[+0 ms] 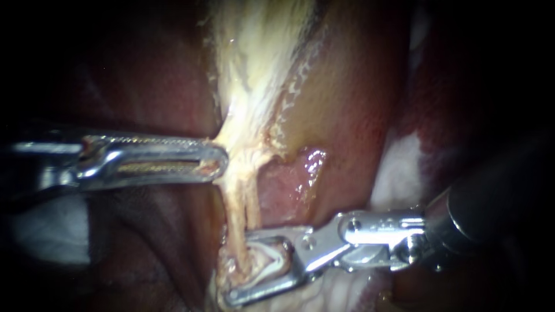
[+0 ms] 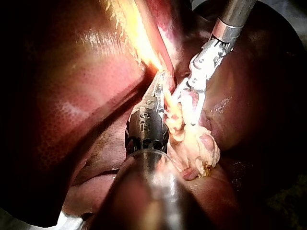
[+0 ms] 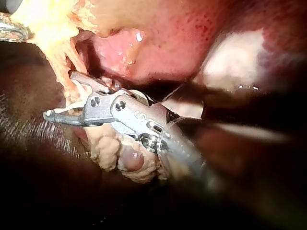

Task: Clipping first clip left tube

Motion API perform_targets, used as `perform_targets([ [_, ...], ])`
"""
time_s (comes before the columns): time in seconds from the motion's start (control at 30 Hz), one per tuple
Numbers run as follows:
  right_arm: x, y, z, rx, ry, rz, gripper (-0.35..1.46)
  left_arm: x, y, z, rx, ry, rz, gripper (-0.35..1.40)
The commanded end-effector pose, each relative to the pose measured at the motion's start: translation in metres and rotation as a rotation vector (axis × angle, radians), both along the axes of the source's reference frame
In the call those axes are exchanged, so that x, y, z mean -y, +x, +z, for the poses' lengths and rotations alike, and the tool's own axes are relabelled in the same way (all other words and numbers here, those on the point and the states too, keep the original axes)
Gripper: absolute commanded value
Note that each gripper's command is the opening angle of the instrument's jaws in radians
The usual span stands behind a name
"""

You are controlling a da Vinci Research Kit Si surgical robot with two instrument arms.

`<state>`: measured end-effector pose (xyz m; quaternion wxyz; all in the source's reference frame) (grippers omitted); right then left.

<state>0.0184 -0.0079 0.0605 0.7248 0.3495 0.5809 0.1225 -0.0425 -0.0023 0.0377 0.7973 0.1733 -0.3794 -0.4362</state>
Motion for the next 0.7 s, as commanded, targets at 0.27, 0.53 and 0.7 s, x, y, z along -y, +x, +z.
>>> perform_targets([
  [0.27, 0.0007, 0.0020, 0.0014, 0.001, 0.010, -0.004, 0.59, 0.0000, -0.0002, 0.0003, 0.000, -0.001, 0.000, -0.35],
  [0.53, 0.0013, 0.0034, 0.0027, -0.001, 0.018, -0.011, 0.58, 0.0000, -0.0002, 0.0003, -0.001, -0.001, -0.001, -0.35],
  [0.7, 0.0012, 0.0034, 0.0028, -0.001, 0.019, -0.010, 0.57, 0.0000, -0.0002, 0.0003, -0.001, -0.001, -0.001, -0.35],
])
